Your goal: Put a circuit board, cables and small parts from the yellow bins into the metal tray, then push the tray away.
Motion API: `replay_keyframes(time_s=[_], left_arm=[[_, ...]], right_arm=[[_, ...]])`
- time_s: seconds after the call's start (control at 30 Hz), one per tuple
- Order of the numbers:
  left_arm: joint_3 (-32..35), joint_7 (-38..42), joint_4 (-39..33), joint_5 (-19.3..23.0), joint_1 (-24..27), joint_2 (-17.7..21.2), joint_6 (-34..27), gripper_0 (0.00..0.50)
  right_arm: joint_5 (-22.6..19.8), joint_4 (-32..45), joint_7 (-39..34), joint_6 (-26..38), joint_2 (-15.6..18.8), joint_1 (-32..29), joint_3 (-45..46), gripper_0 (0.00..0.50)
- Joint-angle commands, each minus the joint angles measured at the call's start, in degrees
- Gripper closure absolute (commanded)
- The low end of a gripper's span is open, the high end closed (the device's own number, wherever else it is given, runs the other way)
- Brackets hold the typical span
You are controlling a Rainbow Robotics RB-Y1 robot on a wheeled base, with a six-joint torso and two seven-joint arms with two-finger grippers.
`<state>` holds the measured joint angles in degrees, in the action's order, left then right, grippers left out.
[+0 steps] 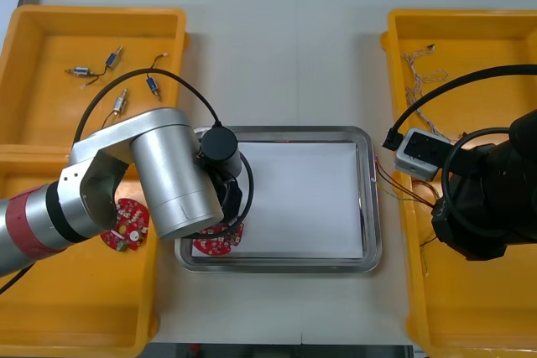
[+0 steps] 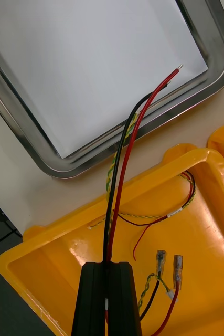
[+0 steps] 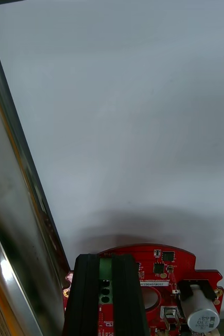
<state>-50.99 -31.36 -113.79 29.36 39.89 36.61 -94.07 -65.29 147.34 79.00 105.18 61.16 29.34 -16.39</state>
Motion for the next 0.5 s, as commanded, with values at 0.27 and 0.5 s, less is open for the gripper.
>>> replay_keyframes(time_s=[0.27,0.5], left_arm=[[-0.77,4.64,0.85,-0.35,1.86,-1.28,2.05,0.500],[-0.77,5.08,1.90,-0.44,1.95,-1.37,3.55,0.500]], right_arm=[[0.16,0.14,2.13,0.20,2.03,1.51,-0.40,0.500],[0.16,0.14,2.13,0.20,2.03,1.51,-0.40,0.500]])
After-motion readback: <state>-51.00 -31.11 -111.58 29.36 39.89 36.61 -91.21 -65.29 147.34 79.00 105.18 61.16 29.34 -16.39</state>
